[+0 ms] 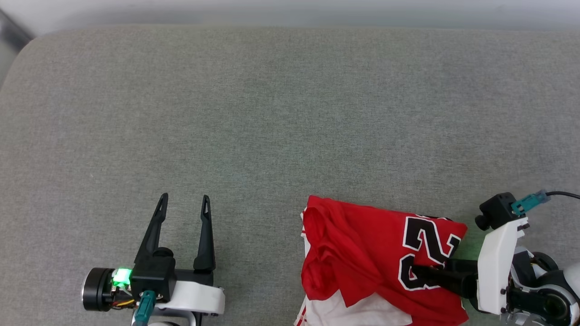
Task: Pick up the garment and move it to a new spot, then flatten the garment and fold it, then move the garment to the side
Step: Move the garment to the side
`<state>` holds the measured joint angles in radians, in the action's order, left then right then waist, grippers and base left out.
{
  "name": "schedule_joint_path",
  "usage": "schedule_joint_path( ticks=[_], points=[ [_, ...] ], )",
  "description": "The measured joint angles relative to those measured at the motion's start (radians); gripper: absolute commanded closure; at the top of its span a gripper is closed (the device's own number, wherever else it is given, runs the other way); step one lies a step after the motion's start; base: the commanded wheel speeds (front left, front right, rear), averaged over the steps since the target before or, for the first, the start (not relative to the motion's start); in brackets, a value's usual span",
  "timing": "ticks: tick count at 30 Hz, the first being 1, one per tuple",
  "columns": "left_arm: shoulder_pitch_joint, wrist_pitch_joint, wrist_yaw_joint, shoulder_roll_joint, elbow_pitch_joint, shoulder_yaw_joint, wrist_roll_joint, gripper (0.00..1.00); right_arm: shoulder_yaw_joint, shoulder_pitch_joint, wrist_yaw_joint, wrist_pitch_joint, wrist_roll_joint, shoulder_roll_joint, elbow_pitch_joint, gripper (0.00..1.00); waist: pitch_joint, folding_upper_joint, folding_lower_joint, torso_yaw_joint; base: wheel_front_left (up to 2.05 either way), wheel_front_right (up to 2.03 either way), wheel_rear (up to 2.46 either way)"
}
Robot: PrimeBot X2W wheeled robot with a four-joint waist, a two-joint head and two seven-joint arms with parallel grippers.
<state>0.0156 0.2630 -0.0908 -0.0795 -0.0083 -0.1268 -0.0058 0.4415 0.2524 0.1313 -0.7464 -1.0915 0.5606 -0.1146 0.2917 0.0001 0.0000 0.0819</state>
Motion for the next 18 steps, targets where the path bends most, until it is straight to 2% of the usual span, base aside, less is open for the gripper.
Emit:
schedule_joint_path(
  ticks=[1,2,3,5,12,18],
  points=[
    [0.004,0.0,0.0,0.001,0.001,-0.002,0.0,0.0,0.013,0.007,0.0,0.004,-0.001,0.006,-0.003,0.0,0.002,0.0,0.0,0.003,0.0,0.0,0.0],
    [0.007,0.0,0.0,0.002,0.002,-0.004,-0.001,0.0,0.024,0.013,0.0,0.008,-0.001,0.012,-0.007,0.05,0.002,0.0,-0.0001,0.006,0.0,0.0,0.0],
    [0.009,0.0,0.0,0.002,0.004,-0.005,-0.004,0.0,0.034,0.015,0.0,0.015,-0.002,0.018,-0.009,0.58,0.002,0.0,0.0,0.008,0.0,0.0,0.0],
    [0.009,0.0,0.0,0.004,0.008,-0.007,-0.007,0.0,0.053,0.02,0.0,0.036,-0.009,0.03,-0.013,1.0,-0.001,0.0,0.0,0.013,0.0,0.0,0.0],
    [-0.012,0.0,-0.007,0.012,0.02,-0.001,-0.016,0.0,0.138,0.044,0.0,0.102,-0.006,0.083,0.015,1.0,-0.046,0.0,0.0,0.016,0.0,0.0,0.0],
    [-0.064,0.0,-0.016,0.015,0.019,0.025,-0.027,0.0,0.204,0.116,0.0,0.132,0.035,0.172,0.113,1.0,-0.104,0.0,0.0,-0.023,0.0,0.0,0.0]
  ],
)
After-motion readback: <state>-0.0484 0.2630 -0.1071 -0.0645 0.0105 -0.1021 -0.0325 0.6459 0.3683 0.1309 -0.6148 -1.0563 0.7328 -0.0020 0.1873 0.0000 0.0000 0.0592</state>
